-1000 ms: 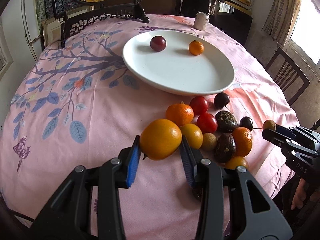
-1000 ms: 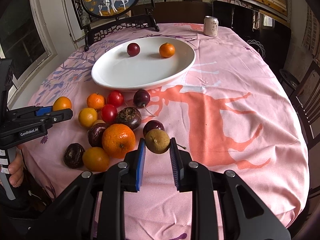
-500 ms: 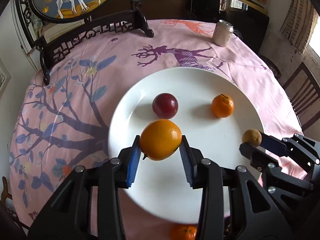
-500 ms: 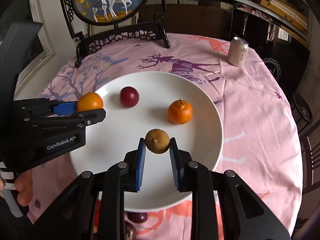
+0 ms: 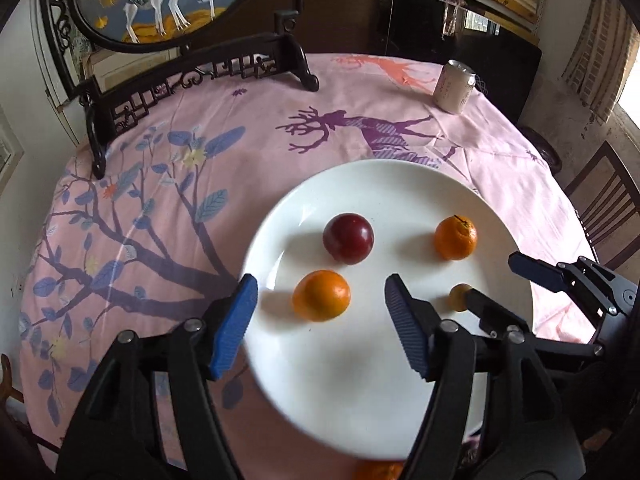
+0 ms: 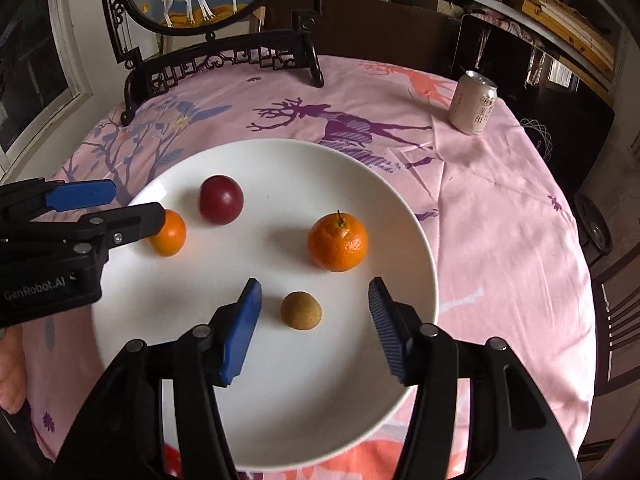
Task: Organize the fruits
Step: 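Release the kiwi on the plate with the right gripper while the left releases the orange there, then grasp a tangerine with the right gripper while the left gripper grasps a dark passion fruit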
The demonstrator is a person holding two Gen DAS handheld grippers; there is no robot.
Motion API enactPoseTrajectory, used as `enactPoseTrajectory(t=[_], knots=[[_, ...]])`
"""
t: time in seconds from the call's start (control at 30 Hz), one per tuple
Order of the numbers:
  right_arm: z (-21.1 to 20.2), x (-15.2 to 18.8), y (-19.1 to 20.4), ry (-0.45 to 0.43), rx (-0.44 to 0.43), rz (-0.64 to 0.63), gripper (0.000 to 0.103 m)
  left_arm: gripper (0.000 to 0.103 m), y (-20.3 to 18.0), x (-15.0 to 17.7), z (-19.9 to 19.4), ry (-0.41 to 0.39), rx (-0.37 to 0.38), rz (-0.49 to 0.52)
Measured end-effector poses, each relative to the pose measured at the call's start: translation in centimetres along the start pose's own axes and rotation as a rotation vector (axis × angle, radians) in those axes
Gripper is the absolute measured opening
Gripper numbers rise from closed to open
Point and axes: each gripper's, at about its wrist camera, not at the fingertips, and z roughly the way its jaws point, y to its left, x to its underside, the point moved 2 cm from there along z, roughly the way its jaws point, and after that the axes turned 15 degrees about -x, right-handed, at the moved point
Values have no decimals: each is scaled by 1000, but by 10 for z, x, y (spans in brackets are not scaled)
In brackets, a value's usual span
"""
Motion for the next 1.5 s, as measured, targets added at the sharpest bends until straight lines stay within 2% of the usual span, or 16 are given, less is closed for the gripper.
enactPoseTrajectory(t=[0.07,0.17,0.27,0.4,0.6,0.77,0.87,1.0,1.13,1.17,1.2,1.23,1.33,1.43,1.5], knots=[[-26,16,11,-20,4,-8,58,74,9,19,-27,-43,-10,1],[-63,56,27,-68,16,1,68,83,19,62,-59,-92,-18,-13],[-88,96,44,-107,53,-5,73,83,27,107,-78,-121,-2,-43],[-106,126,56,-113,89,-3,73,83,30,150,-83,-101,-9,-51],[-114,145,69,-106,89,-14,73,83,31,181,-87,-72,-13,-34],[-102,167,76,-65,-11,14,73,83,36,200,-93,-56,0,-22],[-92,173,77,-51,-38,36,73,83,34,208,-96,-55,4,-1],[-77,172,77,-36,-71,34,63,83,30,216,-99,-59,4,26],[-57,165,66,-29,-153,98,62,83,29,220,-95,-44,-8,43],[-53,165,63,-26,-177,121,58,83,29,221,-94,-39,-10,44],[-50,165,60,-29,-215,147,44,83,30,222,-94,-35,-12,44],[-50,164,59,-24,-253,168,45,83,31,222,-94,-34,-14,45],[-68,168,62,-38,-145,134,45,83,33,224,-98,-35,-9,45],[-94,180,60,-65,-26,90,45,83,31,225,-101,-30,35,48],[-102,190,55,-59,17,90,45,83,22,223,-100,-21,60,52]])
